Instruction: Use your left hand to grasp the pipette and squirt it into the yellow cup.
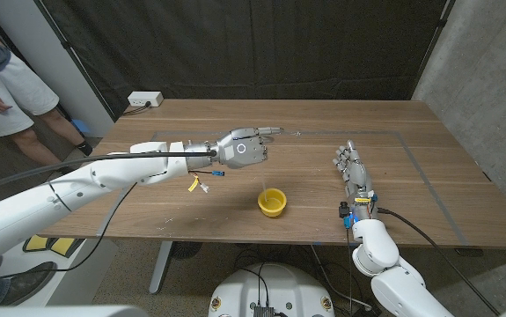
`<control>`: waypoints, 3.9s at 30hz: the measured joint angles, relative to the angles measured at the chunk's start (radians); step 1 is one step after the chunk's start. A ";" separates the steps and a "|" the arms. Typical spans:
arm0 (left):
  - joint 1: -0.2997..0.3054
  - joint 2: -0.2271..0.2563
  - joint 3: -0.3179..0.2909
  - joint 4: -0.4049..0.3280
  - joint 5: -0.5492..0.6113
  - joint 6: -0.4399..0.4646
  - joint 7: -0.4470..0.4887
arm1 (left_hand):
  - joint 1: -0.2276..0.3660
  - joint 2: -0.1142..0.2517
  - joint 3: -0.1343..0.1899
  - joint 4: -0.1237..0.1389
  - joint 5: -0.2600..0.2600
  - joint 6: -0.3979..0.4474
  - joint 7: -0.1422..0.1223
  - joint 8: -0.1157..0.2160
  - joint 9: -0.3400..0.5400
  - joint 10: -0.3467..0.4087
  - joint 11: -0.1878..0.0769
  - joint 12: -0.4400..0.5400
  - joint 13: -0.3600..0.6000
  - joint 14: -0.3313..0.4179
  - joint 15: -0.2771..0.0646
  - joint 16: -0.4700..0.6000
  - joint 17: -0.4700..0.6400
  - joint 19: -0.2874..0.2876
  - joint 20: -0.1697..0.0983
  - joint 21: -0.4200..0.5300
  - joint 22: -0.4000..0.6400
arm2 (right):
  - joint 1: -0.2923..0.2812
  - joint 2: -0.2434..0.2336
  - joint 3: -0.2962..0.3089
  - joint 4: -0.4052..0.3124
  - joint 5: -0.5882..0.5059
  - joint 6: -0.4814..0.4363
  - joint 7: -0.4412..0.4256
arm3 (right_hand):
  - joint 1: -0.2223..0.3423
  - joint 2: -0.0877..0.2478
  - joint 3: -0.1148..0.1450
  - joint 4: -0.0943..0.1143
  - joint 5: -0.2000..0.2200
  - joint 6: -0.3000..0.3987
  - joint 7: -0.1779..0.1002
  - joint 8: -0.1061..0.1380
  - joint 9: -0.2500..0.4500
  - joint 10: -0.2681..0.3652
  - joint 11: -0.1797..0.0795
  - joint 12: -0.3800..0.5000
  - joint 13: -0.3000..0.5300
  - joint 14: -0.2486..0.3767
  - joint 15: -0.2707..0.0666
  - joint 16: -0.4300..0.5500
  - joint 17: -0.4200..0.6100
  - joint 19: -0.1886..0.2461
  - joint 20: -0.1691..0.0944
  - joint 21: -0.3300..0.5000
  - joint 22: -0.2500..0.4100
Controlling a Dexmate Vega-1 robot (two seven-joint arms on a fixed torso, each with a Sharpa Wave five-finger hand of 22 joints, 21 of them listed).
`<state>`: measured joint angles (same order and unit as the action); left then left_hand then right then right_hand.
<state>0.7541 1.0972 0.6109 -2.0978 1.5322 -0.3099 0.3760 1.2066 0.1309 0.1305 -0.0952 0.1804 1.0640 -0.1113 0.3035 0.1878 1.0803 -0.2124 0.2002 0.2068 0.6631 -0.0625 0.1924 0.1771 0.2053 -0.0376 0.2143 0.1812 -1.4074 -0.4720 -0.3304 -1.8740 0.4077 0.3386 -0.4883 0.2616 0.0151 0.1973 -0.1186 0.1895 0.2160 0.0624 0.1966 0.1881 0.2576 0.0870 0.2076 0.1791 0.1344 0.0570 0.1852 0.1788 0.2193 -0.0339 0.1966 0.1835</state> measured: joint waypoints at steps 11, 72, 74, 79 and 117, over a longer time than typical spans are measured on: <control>-0.007 -0.017 0.016 0.012 -0.001 0.007 0.006 | 0.004 0.004 0.008 0.000 0.001 0.021 0.000 0.004 0.000 0.030 -0.002 0.004 0.000 0.017 -0.001 0.004 0.000 0.000 0.000 0.000 0.000 | 0.001 -0.001 0.001 0.008 0.008 0.001 0.006 | 0.000 0.000 0.000 0.000 0.000 0.002 0.002 0.000 0.000 0.000 0.000 0.000 0.000 0.000 0.000 0.000 0.000 0.000 0.000 0.000 0.000; 0.000 -0.011 -0.017 -0.022 -0.071 -0.008 -0.108 | -0.035 -0.024 0.008 0.017 0.001 -0.021 -0.001 -0.010 0.002 -0.016 0.002 -0.012 0.007 -0.008 0.004 -0.004 0.000 -0.008 -0.003 -0.008 0.000 | -0.008 -0.006 0.003 0.009 0.013 0.015 0.015 | 0.000 0.000 -0.004 -0.004 0.000 0.002 0.002 0.000 0.000 0.000 0.000 0.000 0.000 0.005 -0.005 0.000 0.000 0.000 0.000 0.000 0.000; 0.004 -0.009 -0.021 -0.023 -0.077 -0.006 -0.111 | -0.035 -0.024 0.008 0.017 0.001 -0.021 -0.001 -0.010 0.001 -0.016 0.002 -0.012 0.007 -0.008 0.004 -0.004 0.000 -0.008 -0.003 -0.008 0.000 | -0.007 -0.007 0.003 0.008 0.012 0.013 0.016 | 0.000 0.000 -0.004 -0.004 0.000 0.002 0.002 0.000 0.000 0.000 0.000 0.000 0.000 0.005 -0.005 0.000 0.000 0.000 0.000 0.000 0.000; 0.018 -0.002 -0.038 -0.026 -0.096 0.010 -0.120 | -0.035 -0.024 0.008 0.017 0.001 -0.021 -0.001 -0.010 0.001 -0.016 0.002 -0.012 0.007 -0.008 0.004 -0.004 0.000 -0.008 -0.003 -0.008 0.000 | -0.002 -0.010 0.002 0.005 0.012 0.006 0.018 | 0.000 0.000 -0.004 -0.004 0.000 0.002 0.002 0.000 0.000 0.000 0.000 0.000 0.000 0.005 -0.005 0.000 0.000 0.000 0.000 0.000 0.000; 0.259 0.051 -0.226 -0.054 -0.374 0.255 -0.173 | -0.045 -0.032 0.011 0.020 0.001 -0.050 -0.005 -0.020 0.006 -0.038 0.002 -0.012 0.007 -0.019 0.000 -0.004 0.000 -0.011 0.000 -0.008 0.000 | 0.067 -0.041 -0.022 -0.019 0.018 -0.075 0.051 | 0.001 0.001 -0.004 -0.004 0.000 0.002 0.002 0.000 0.000 0.002 0.002 0.000 0.005 0.005 -0.005 0.000 0.000 0.000 0.000 0.000 0.000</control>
<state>1.0136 1.1482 0.3853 -2.1518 1.1586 -0.0545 0.2033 1.1615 0.0989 0.1413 -0.0754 0.1815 1.0142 -0.1160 0.2837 0.1935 1.0421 -0.2109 0.1885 0.2139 0.6442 -0.0624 0.1882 0.1771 0.1941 -0.0371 0.2067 0.1816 -1.3408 -0.5133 -0.3521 -1.8926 0.4258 0.2634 -0.4377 0.2621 0.0157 0.1932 -0.1228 0.1895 0.2178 0.0643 0.1966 0.1881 0.2594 0.0889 0.2076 0.1845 0.1394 0.0519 0.1852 0.1788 0.2192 -0.0340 0.1966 0.1835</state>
